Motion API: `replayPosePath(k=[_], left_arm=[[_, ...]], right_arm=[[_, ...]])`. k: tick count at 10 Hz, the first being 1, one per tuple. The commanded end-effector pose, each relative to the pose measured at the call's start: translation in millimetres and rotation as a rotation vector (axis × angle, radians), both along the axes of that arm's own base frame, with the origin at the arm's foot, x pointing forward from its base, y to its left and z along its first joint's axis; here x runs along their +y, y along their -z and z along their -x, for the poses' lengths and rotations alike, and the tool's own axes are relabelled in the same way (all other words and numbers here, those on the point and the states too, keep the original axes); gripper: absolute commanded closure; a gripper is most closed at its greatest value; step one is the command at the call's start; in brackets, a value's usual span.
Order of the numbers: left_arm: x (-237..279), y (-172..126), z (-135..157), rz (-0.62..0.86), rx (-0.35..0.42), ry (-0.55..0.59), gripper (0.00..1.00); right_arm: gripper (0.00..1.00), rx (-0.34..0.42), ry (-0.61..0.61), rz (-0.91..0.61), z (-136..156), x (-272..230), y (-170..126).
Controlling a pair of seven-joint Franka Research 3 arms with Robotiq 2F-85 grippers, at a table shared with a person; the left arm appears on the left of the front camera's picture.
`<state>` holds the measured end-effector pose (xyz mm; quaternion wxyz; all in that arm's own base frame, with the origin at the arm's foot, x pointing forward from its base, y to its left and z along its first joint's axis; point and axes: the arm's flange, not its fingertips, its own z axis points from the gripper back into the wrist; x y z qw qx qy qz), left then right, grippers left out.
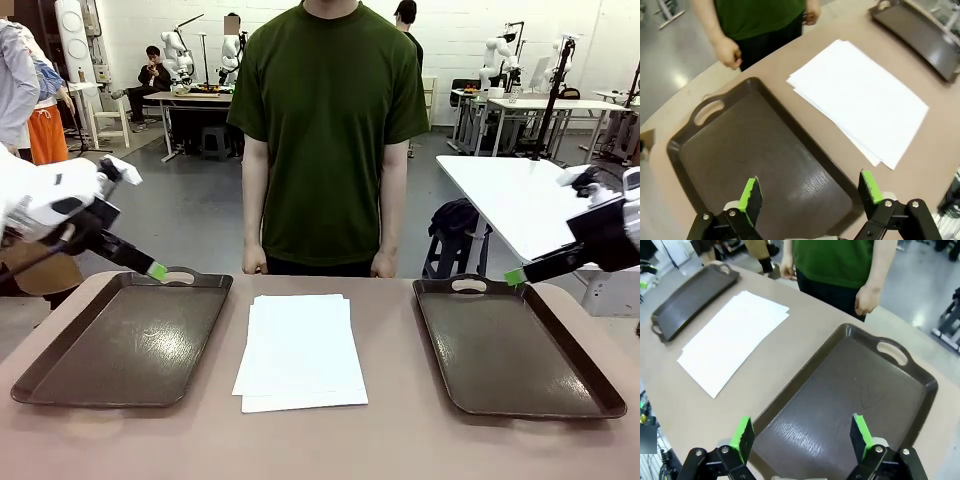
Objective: Sort the A4 documents.
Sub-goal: Receive the A4 Paper.
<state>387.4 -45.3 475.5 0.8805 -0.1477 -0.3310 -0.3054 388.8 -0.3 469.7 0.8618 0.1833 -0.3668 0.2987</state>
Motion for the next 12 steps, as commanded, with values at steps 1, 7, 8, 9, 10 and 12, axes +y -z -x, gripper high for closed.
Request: replayPosePath(k=[1, 7, 8, 9, 10, 12], left_arm=[[30, 18, 41, 0.023, 0.011, -0.002, 0.0], [46, 28, 43, 0.096, 0.05, 0.006, 0.0], [45, 28, 42, 0.094, 0.052, 0.008, 0.0], [44, 29, 42, 0.077, 0.07, 0.005, 0.0], [49, 0, 10, 0.077, 0.062, -0.023, 0.0], [49, 0, 10, 0.077, 0.062, -0.023, 0.0]], right_arm=[[0.0, -0.017, -0.017, -0.06, 23, -11, 16], [0.0, -0.008, -0.008, -0.113, 19, -21, 20], [0.0, -0.009, -0.007, -0.111, 18, -20, 20], [0.0, -0.004, 0.023, -0.101, 17, -20, 19], [0.0, 0.001, 0.011, -0.108, 5, -28, 2], [0.0, 0.001, 0.011, -0.108, 5, -28, 2]])
